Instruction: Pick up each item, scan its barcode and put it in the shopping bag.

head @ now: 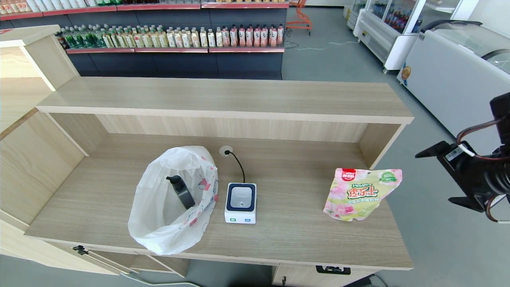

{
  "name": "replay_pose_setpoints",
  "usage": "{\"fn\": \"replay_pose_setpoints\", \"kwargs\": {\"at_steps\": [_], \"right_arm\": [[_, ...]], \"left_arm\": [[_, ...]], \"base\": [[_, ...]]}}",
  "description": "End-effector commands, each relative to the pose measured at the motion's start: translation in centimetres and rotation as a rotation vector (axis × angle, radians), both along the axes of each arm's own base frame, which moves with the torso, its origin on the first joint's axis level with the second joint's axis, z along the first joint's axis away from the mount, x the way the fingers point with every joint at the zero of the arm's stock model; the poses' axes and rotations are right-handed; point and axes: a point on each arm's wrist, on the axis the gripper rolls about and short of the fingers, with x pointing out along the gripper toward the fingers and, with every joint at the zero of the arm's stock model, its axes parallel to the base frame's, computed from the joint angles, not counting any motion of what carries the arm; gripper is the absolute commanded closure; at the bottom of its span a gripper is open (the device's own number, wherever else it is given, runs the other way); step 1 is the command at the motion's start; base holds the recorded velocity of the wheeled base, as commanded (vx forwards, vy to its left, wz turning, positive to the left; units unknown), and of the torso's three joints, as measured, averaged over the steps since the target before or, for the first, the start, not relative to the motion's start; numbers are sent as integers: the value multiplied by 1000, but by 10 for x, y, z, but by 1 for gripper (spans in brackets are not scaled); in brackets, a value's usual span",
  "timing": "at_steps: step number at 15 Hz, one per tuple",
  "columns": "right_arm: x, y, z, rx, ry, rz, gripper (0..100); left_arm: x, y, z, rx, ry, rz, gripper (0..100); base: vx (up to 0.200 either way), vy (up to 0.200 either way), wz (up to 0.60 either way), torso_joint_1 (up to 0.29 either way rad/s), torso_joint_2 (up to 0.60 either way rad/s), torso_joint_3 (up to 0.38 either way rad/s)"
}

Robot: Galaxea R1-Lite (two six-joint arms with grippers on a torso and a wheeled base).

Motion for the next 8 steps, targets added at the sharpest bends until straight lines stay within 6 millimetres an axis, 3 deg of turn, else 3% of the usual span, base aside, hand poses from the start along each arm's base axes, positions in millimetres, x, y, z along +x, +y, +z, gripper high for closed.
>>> {"fn": "replay_pose_setpoints", "kwargs": {"at_steps": [1, 8], "right_arm": [[34, 3, -41, -16, 157, -5, 0], [85, 14, -95, -31, 197, 6, 0]], "left_arm": [[0, 0, 0, 0, 0, 0, 0], [0, 0, 0, 0, 0, 0, 0]], "base": [[0, 0, 0, 0, 0, 0], [0, 0, 0, 0, 0, 0]]}}
